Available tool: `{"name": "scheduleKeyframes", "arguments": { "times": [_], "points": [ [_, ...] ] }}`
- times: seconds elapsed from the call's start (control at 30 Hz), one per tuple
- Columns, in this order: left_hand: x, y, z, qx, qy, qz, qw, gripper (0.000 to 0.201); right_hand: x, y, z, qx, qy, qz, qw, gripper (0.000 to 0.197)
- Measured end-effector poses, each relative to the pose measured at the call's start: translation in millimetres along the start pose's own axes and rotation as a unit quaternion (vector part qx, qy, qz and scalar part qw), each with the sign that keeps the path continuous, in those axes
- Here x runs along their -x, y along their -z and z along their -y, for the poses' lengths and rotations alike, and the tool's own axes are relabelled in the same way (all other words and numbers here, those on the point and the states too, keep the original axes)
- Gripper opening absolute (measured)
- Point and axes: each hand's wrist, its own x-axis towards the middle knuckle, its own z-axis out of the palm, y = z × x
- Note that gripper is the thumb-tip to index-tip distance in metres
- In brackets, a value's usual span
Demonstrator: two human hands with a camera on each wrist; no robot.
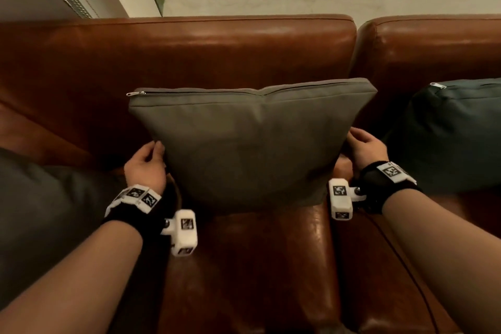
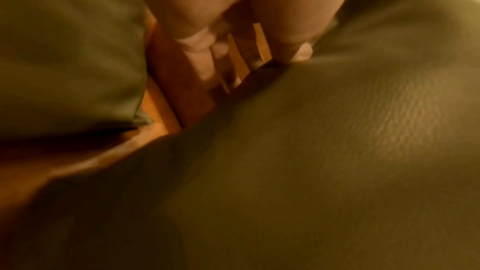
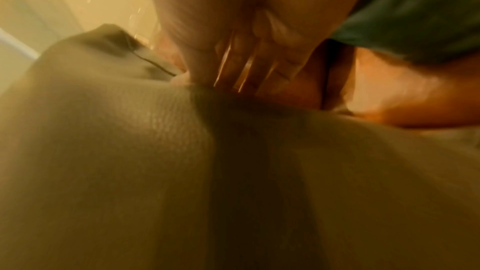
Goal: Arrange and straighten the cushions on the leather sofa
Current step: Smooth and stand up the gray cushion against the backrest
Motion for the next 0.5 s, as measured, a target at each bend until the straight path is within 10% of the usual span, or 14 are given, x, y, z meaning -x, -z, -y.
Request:
{"name": "scheduleKeyframes", "arguments": {
  "times": [0.1,0.23,0.5],
  "points": [
    [-6.5,-0.5,-11.9,0.052,0.032,-0.014,0.998,0.026,0.6,-0.5,15.4,0.059,0.017,-0.07,0.996,0.002],
    [-12.2,5.7,-19.7,0.101,0.049,0.001,0.994,0.013,0.4,5.8,29.9,0.119,0.047,-0.135,0.982,0.016],
    [-0.6,3.6,37.5,0.087,0.064,0.032,0.994,0.026,4.3,-0.3,-35.2,-0.047,-0.06,0.003,0.997,0.016]
  ]
}}
